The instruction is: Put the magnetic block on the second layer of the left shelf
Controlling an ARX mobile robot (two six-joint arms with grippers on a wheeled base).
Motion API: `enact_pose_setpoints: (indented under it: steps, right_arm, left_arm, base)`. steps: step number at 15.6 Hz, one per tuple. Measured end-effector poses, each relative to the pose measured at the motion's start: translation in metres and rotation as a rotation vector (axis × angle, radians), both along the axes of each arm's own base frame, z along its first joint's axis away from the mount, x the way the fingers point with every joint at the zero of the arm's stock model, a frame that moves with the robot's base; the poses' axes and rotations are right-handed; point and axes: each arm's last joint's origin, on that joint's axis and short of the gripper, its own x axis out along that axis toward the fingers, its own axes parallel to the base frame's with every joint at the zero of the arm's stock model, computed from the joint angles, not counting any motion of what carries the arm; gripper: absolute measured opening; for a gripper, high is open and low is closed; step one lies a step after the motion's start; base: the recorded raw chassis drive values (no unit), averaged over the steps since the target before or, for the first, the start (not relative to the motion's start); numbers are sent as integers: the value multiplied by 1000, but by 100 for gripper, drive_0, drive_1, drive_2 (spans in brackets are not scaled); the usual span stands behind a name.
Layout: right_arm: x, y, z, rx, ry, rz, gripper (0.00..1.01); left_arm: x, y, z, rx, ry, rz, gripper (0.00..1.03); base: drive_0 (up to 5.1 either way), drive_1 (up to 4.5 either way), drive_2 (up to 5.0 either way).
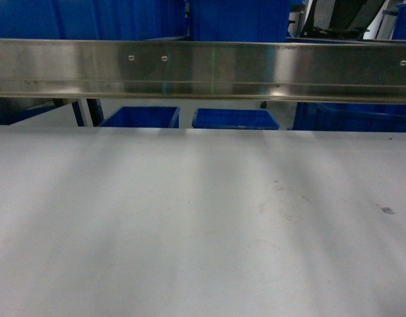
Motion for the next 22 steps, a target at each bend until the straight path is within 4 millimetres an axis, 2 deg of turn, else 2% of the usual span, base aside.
enact_pose_setpoints:
  steps: [12,22]
  right_arm:
    - [0,0,0,0,1,1,33]
    - [0,0,0,1,2,1,33]
  left_arm:
    - [0,0,0,0,2,0,98]
    - [0,0,0,0,2,1,98]
  base:
    - [-494,147,329]
    - [-503,241,241]
